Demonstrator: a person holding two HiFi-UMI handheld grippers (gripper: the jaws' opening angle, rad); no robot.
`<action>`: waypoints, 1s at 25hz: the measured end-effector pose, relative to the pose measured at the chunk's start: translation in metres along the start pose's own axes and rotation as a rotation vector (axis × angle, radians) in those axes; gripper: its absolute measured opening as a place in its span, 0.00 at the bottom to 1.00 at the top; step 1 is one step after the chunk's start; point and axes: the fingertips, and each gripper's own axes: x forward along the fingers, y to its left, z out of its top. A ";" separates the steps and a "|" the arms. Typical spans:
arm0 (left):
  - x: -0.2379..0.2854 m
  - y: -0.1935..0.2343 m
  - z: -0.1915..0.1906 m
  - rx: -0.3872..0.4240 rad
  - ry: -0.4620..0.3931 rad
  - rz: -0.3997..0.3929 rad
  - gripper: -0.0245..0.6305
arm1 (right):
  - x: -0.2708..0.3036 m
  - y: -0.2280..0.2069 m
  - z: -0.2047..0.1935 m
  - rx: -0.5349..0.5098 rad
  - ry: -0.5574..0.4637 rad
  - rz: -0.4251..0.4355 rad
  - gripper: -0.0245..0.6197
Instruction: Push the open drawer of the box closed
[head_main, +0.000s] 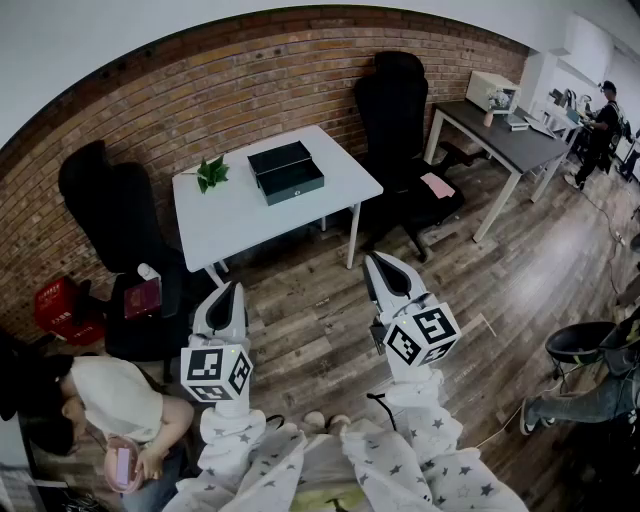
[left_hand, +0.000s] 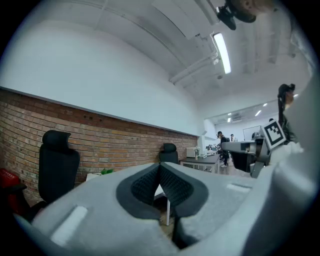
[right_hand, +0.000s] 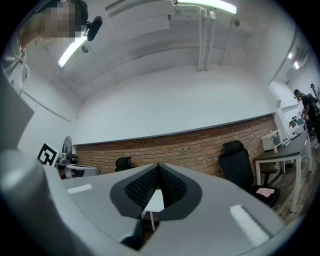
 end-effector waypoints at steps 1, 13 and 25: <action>0.000 0.000 0.000 0.001 0.001 0.001 0.04 | 0.000 0.000 0.000 0.000 0.001 -0.001 0.03; -0.002 -0.005 0.001 -0.002 0.008 0.018 0.04 | -0.005 -0.004 -0.001 -0.015 0.005 -0.002 0.04; 0.001 -0.020 -0.019 -0.018 0.045 0.040 0.04 | 0.004 -0.021 -0.029 -0.050 0.048 -0.018 0.04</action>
